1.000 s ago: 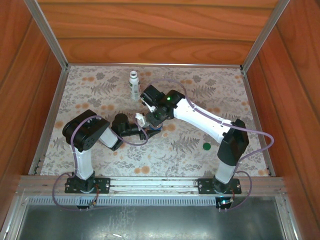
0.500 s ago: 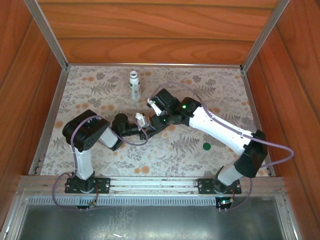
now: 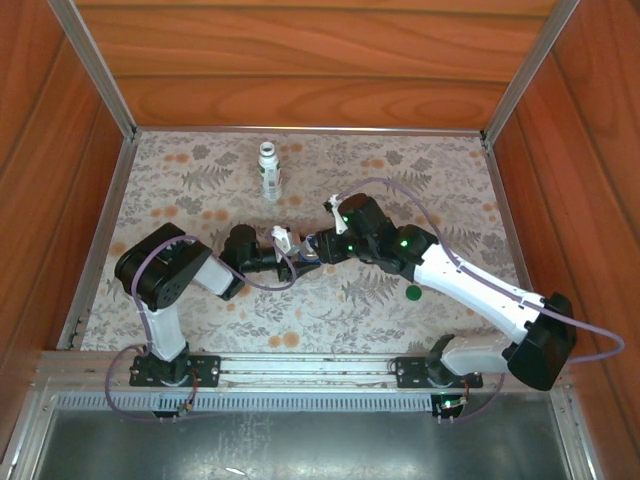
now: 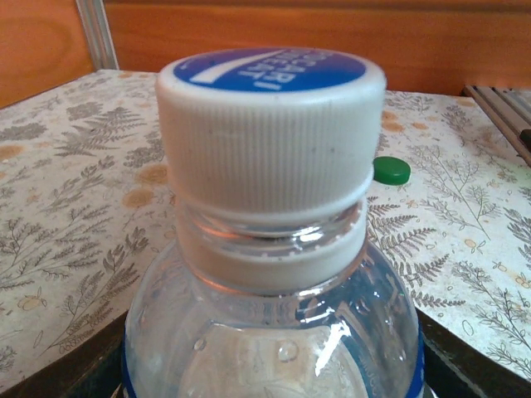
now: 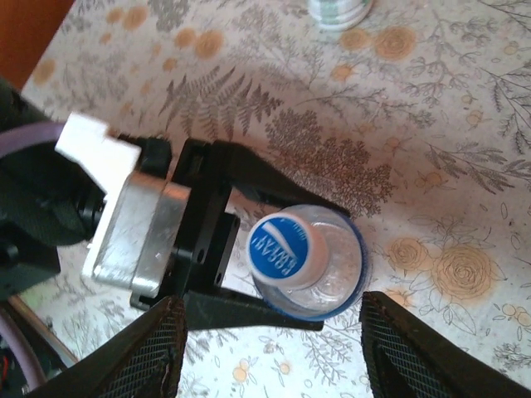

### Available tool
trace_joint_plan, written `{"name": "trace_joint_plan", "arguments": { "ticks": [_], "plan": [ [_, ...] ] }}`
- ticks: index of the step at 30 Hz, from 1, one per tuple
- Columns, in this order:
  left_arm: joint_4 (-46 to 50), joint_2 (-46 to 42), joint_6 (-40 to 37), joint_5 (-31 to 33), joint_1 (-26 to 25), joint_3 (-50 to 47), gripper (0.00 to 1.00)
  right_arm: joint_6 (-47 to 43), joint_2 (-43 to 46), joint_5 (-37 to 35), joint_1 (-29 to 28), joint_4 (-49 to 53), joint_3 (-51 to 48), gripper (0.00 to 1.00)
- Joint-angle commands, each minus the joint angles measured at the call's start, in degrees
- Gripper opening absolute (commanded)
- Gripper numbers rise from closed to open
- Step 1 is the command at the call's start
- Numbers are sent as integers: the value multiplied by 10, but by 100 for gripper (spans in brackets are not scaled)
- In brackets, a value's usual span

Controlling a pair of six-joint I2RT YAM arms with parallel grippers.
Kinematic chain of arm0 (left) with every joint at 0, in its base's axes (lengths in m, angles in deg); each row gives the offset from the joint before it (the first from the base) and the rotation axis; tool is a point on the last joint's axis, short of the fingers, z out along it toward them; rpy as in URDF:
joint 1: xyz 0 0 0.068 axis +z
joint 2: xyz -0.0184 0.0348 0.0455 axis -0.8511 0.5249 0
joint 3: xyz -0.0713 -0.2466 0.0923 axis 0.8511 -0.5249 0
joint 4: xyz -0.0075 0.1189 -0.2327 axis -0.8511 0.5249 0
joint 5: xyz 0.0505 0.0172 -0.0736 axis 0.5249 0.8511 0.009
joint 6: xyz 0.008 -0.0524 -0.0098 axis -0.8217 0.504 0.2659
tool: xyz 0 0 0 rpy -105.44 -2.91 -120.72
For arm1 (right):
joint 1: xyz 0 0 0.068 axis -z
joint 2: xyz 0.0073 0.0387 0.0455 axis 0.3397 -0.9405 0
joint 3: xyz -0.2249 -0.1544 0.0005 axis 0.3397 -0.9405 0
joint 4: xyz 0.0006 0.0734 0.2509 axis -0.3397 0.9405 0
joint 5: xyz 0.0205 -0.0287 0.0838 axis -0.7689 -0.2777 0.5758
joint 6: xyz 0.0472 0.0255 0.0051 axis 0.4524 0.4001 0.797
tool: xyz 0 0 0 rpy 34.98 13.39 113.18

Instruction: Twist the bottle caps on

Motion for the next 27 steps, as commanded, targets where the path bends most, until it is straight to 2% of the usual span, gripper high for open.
{"name": "trace_joint_plan", "arguments": {
  "ticks": [1,7,15,18,21,27],
  "plan": [
    [58,10,-20,-4,-3,0,63,47,6,22,12,-62,-16,60],
    [58,13,-20,-6,-3,1,68,50,-5,37,26,-67,-16,60],
    [58,13,-16,-12,-3,3,70,60,-8,46,35,-66,-29,58],
    [58,13,-16,-12,-3,3,70,67,-14,59,45,-72,-34,54],
    [58,13,-15,-13,-4,3,70,70,-33,85,56,-64,-26,45],
    [59,14,-16,-12,-4,4,69,66,-56,126,66,-73,-21,38]
  ]
}}
